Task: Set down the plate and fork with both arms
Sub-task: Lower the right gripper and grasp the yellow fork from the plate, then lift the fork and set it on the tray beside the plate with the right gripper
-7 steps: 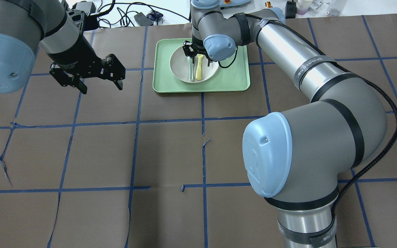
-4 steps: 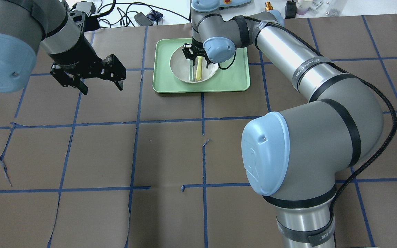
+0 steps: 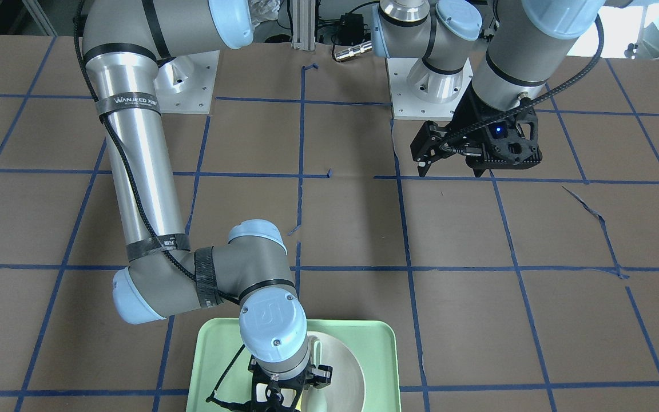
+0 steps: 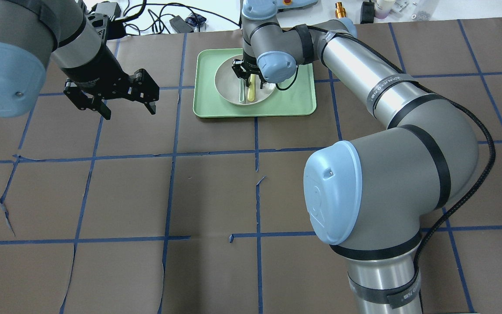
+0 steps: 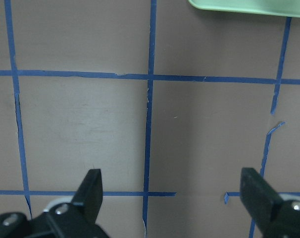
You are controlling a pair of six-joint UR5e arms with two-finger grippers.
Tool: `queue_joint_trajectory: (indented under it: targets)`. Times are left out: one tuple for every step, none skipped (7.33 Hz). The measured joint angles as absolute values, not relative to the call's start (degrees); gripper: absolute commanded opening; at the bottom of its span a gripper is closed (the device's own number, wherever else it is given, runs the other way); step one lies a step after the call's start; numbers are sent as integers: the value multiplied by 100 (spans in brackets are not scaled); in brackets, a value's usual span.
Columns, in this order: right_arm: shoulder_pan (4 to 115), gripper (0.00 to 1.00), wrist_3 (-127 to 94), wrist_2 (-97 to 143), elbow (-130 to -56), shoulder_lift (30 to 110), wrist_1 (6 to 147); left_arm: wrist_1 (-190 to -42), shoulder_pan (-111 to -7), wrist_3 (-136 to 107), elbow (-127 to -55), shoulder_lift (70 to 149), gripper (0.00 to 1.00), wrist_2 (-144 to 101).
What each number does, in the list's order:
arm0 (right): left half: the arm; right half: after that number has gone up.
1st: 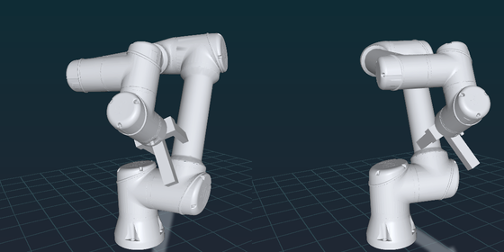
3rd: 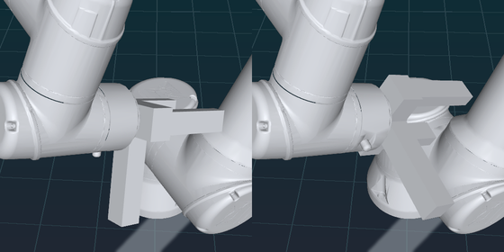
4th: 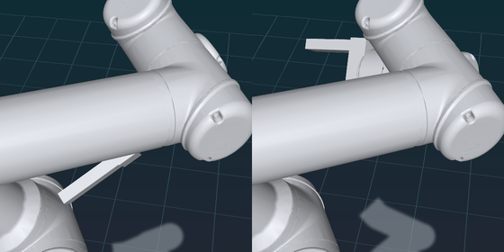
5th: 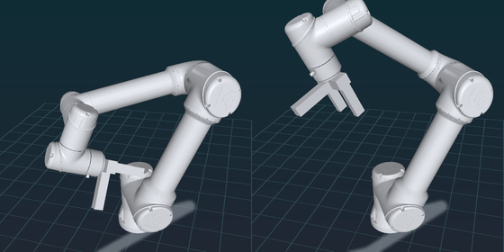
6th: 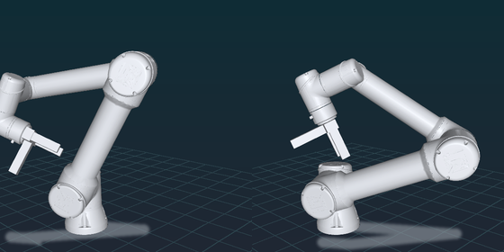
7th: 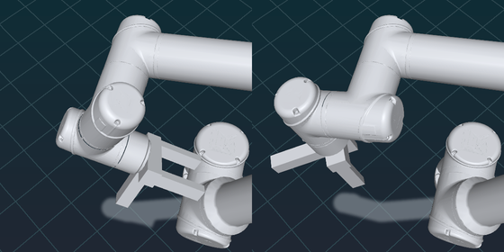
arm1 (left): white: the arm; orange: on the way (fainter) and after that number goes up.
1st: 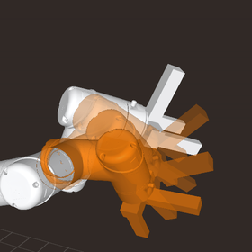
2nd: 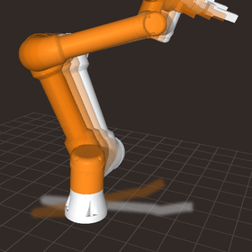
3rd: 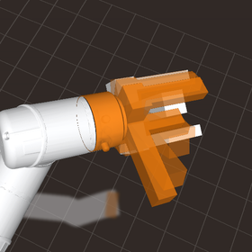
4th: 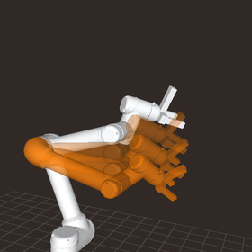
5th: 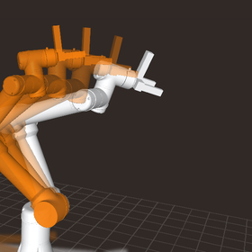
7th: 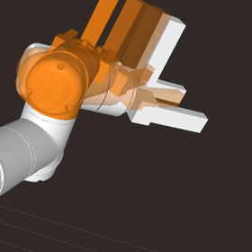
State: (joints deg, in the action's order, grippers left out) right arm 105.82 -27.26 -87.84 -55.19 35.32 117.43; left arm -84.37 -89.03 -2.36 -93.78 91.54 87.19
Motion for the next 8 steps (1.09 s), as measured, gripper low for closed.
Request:
queue_joint_trajectory:
  targets:
    - [10582, 13, -2723, -8789, -5519, 3523, 11749, -8437, -8903, -237, -9378, 9157, 100, 8719]
    - [10582, 11, -2716, -8796, -5519, 3523, 11760, -8438, -8903, -237, -9378, 9160, 100, 8719]
    - [10582, 11, -2669, -8800, -5520, 3530, 11770, -8438, -8903, -246, -9378, 9172, 100, 8719]
    - [10582, 11, -2551, -8800, -5520, 3573, 11769, -8437, -8903, -264, -9378, 9182, 100, 8719]
    - [10582, 11, -2411, -8796, -5530, 3671, 11748, -8435, -8903, -275, -9378, 9183, 100, 8716]
    - [10580, 11, -2269, -8790, -5575, 3831, 11724, -8432, -8903, -279, -9377, 9183, 100, 8715]
    - [10563, 11, -2055, -8788, -5683, 4037, 11713, -8428, -8903, -280, -9373, 9179, 100, 8717]
    - [10510, 11, -1751, -8799, -5814, 4221, 11709, -8423, -8903, -281, -9370, 9177, 100, 8718]
